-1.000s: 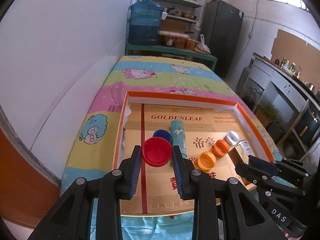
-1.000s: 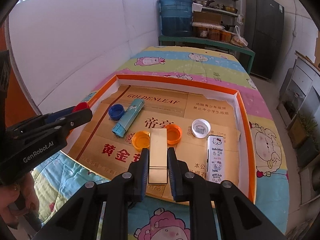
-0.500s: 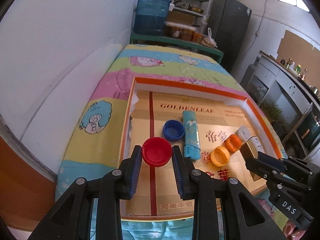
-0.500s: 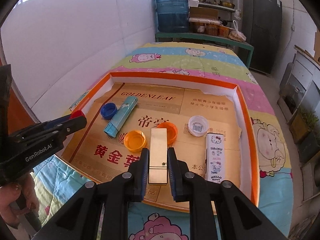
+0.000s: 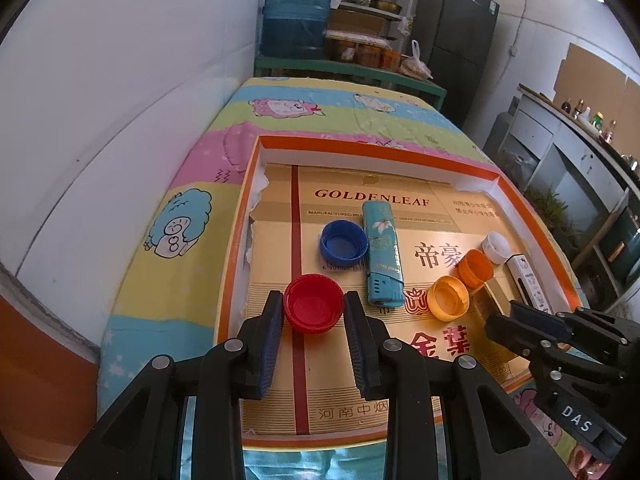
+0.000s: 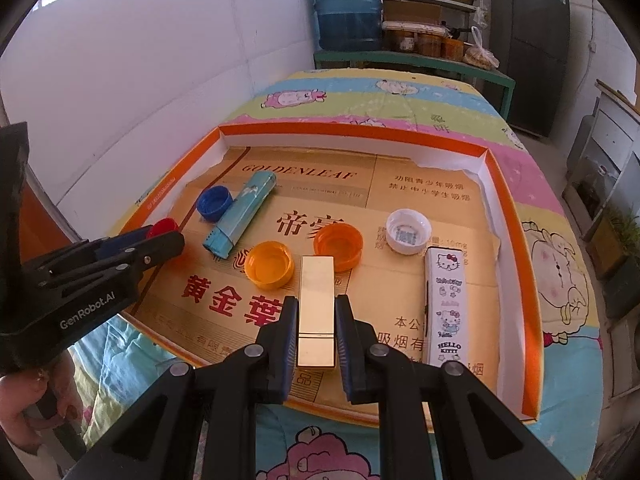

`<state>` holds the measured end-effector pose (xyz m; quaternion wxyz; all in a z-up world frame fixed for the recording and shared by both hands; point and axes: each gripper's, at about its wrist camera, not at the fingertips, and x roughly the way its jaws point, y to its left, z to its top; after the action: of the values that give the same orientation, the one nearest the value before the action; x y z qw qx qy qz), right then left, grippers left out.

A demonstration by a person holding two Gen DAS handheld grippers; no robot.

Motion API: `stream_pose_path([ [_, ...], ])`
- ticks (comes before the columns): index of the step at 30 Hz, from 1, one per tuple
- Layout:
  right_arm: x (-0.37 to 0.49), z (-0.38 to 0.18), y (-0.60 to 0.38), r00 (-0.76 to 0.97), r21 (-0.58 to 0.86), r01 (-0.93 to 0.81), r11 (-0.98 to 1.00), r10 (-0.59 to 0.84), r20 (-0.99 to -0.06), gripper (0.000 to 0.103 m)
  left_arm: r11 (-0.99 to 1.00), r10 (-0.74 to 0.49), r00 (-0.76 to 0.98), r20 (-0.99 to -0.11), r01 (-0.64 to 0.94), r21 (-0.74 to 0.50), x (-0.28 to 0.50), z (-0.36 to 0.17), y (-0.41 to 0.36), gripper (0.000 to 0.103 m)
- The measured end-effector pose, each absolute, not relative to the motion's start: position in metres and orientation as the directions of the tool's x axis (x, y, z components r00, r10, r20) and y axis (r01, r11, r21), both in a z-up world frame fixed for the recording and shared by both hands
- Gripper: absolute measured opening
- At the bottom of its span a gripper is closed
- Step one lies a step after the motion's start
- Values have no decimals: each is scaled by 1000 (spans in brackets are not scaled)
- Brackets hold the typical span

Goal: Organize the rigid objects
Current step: 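Lower the red cap with the left gripper while the right gripper lowers the tan box into the tray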

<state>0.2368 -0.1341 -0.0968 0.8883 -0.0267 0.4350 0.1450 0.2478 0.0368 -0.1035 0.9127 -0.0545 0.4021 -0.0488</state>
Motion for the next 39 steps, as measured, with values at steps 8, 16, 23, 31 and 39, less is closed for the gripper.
stream_pose_path([
  [8,241,-102,-132,603,28,-270,962,192,-775,19,992,-124,676,-726,66,-107,248,-106,31,31],
  [16,240,-103,-132,607,32,-271,962,197,-770,19,991,-129,684,-718,70,-111,247,-107,32,31],
  [23,238,-103,-135,606,51,-273,961,212,-767,22,989,-142,690,-710,69,-131,246,-105,34,33],
  [31,237,-100,-135,611,54,-280,959,221,-760,41,987,-153,697,-701,77,-139,246,-103,33,46],
  [39,235,-97,-136,616,52,-273,961,216,-757,41,987,-153,706,-692,72,-144,245,-102,35,46],
])
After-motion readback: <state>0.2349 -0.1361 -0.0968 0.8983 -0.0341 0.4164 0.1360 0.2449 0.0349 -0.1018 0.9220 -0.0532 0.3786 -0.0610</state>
